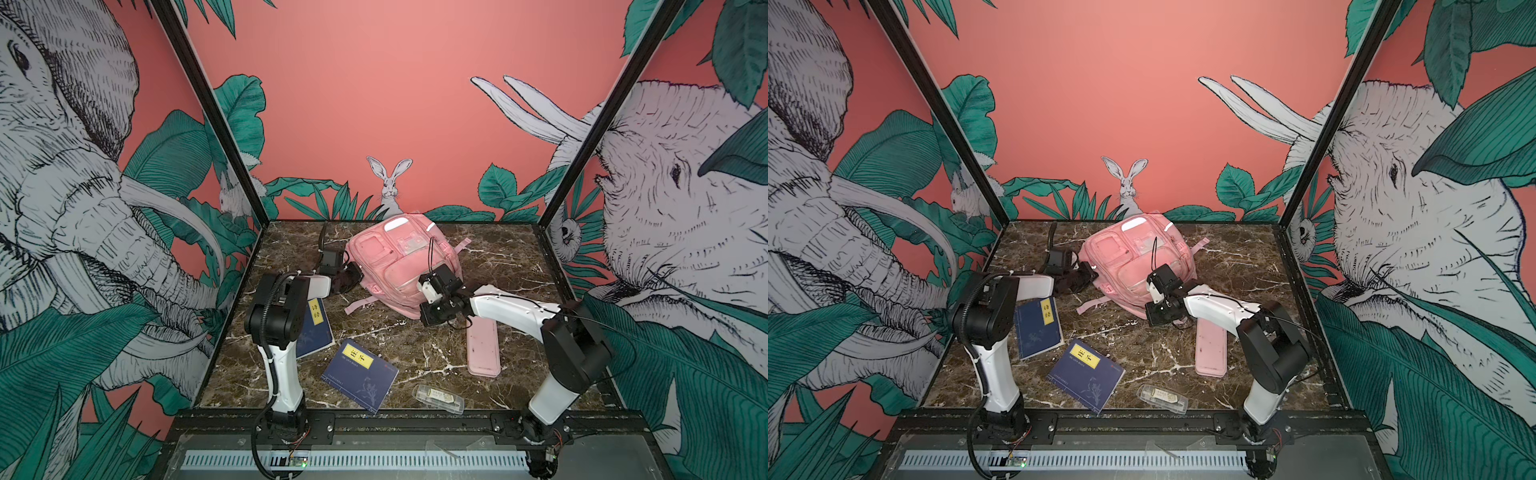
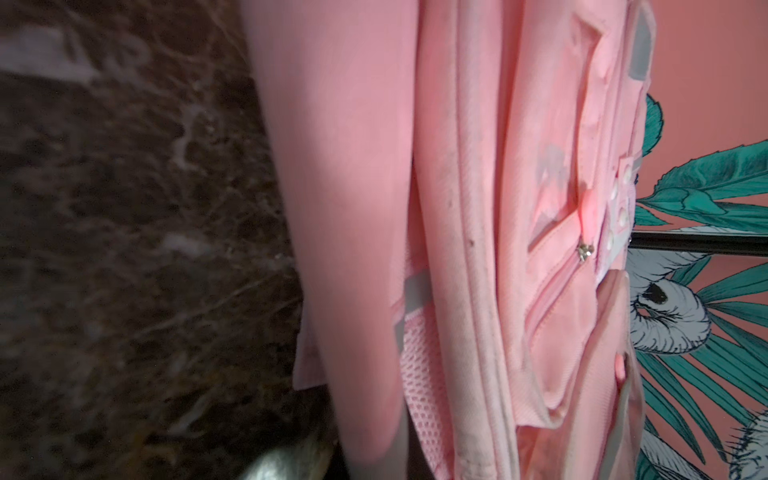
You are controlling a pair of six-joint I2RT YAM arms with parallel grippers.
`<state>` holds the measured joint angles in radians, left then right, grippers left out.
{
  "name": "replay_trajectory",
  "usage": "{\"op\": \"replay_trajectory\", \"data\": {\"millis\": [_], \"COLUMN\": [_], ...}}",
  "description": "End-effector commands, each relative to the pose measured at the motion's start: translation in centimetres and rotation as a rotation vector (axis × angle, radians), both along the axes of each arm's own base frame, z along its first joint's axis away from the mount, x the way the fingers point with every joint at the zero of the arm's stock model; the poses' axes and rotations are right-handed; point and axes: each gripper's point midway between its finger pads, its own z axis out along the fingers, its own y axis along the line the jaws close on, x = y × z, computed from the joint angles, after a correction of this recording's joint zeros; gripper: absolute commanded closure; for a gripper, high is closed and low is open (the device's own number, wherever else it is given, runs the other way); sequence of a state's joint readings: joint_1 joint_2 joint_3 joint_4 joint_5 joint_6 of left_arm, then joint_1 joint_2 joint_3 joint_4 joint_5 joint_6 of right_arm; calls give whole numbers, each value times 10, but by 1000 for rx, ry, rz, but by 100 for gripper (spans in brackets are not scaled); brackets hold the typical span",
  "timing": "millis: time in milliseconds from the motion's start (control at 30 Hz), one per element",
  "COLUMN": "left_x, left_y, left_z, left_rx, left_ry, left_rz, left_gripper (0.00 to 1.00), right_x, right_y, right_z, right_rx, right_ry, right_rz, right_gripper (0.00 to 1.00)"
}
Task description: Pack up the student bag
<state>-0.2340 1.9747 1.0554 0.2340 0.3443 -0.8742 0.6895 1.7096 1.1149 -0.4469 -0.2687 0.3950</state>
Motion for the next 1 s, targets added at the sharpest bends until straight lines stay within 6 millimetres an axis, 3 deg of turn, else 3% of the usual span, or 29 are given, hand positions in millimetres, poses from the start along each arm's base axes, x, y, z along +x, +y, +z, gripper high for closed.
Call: {"op": "replay_trajectory", "data": {"millis": [0, 467, 633, 767, 967], "left_x": [-12, -17, -19, -22, -32], "left_y": [4, 9, 10, 13, 31], "left_z": [3, 11, 11, 15, 22], "left_rx": [-15, -39, -39, -26, 6], "left_ry": [29, 3, 1, -14, -31], "left_rz": [40, 87, 88, 98, 125], "left_gripper": [100, 100, 100, 100, 100], "right_x": [-8, -19, -21, -13, 3], "right_y": [25, 118, 141, 138, 104], "right_z": [6, 20, 12, 1, -5], "right_rx": [38, 178, 198, 166, 124], "right_ry": [16, 28, 47, 40, 25], "right_rz": [41, 130, 149, 134, 85], "right_gripper": [99, 100, 100, 100, 100]}}
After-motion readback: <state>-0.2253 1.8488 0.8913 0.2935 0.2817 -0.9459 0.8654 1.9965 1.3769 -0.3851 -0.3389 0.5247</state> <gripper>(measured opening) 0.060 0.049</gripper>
